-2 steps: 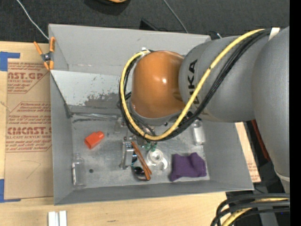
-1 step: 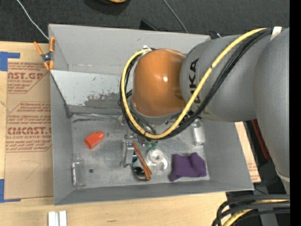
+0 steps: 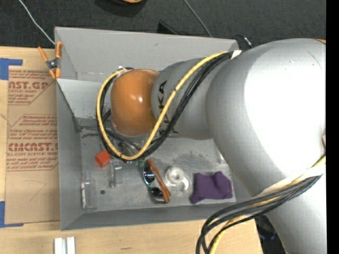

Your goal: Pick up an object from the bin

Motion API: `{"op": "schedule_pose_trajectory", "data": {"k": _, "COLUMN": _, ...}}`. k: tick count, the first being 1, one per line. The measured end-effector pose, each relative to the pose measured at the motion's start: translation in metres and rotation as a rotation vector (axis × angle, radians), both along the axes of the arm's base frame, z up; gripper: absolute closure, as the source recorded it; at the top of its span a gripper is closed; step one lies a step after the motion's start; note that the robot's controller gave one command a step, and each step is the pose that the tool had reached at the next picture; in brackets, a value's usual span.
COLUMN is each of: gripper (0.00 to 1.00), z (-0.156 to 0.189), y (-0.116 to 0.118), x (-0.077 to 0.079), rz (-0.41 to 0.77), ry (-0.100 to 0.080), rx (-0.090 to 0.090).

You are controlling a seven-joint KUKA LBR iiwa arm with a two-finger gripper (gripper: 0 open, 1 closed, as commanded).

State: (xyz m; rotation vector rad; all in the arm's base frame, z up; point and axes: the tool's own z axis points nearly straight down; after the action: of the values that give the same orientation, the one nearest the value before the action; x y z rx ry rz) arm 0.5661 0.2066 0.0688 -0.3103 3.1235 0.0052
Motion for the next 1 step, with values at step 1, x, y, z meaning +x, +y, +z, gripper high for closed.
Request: {"op": "schedule_pose_trajectory", "data": {"k": 1, "gripper": 0.0, "z": 0.0777, "y": 0.0005, "x": -0.005, "rz": 0.05, "ry": 0.0, "rx": 0.0}}
